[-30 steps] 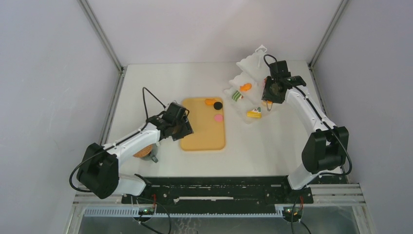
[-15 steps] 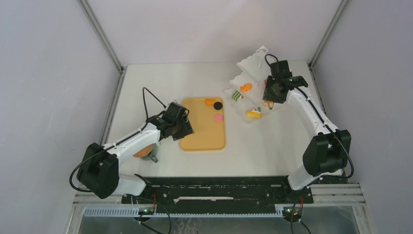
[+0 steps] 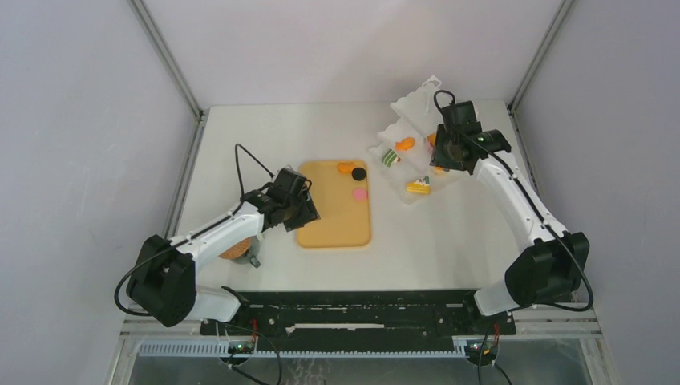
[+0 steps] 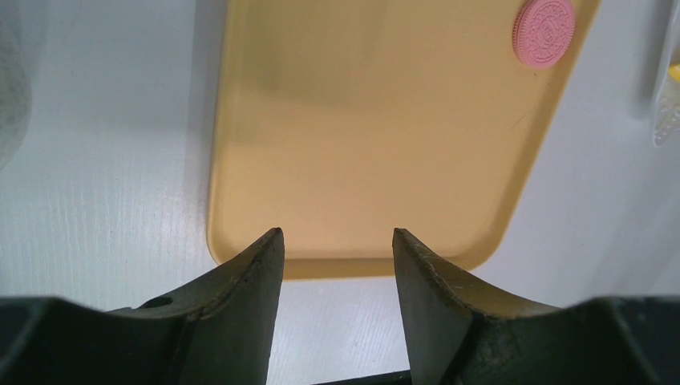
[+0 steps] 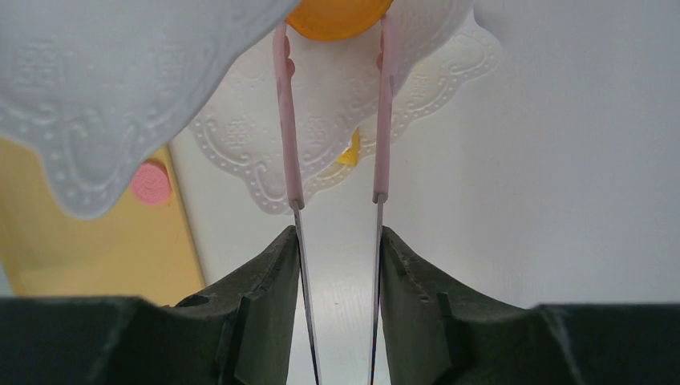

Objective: Serve the afternoon tea
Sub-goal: Place the desert on the desert table.

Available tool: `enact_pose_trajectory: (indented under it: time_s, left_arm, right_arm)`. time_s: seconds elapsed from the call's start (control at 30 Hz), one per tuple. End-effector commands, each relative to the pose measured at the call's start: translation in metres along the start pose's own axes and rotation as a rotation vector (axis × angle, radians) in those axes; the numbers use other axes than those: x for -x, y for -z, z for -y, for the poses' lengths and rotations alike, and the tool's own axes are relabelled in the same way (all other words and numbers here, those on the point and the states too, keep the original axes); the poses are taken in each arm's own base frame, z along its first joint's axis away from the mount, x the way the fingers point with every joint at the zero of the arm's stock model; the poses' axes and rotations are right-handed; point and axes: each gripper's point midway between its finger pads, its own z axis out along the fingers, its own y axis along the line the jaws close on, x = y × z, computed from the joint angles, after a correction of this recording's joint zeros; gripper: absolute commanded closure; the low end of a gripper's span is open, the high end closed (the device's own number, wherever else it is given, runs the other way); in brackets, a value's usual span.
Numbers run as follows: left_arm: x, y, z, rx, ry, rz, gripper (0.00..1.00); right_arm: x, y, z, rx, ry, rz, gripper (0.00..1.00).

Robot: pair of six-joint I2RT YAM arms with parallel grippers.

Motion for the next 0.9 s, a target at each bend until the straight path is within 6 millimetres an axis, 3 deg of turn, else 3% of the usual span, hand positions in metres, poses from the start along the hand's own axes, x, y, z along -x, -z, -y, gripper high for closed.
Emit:
enact_pose_trajectory:
  time_s: [0.0, 0.6, 0.73, 0.87]
  left_arm:
    - [0.01, 0.005, 0.011, -0.051, -0.001, 0.032, 0.43]
    - [-0.002, -0.001, 0.008, -0.043, 0.002, 0.013, 0.43]
    - [-0.003, -0.002, 0.006, -0.038, 0.001, 0.009, 0.43]
    - [-0.005, -0.006, 0.005, -0.035, 0.001, 0.004, 0.43]
  right_arm:
    - [0.009, 0.023, -0.002, 0.009, 0.008, 0.077, 0.54]
    - [-0.011, 0.054, -0.022, 0.049, 0.095, 0.131, 0.58]
    - [-0.014, 0.072, -0.042, 0.1, 0.14, 0.177, 0.58]
    - [-0.024, 0.091, -0.076, 0.192, 0.204, 0.205, 0.59]
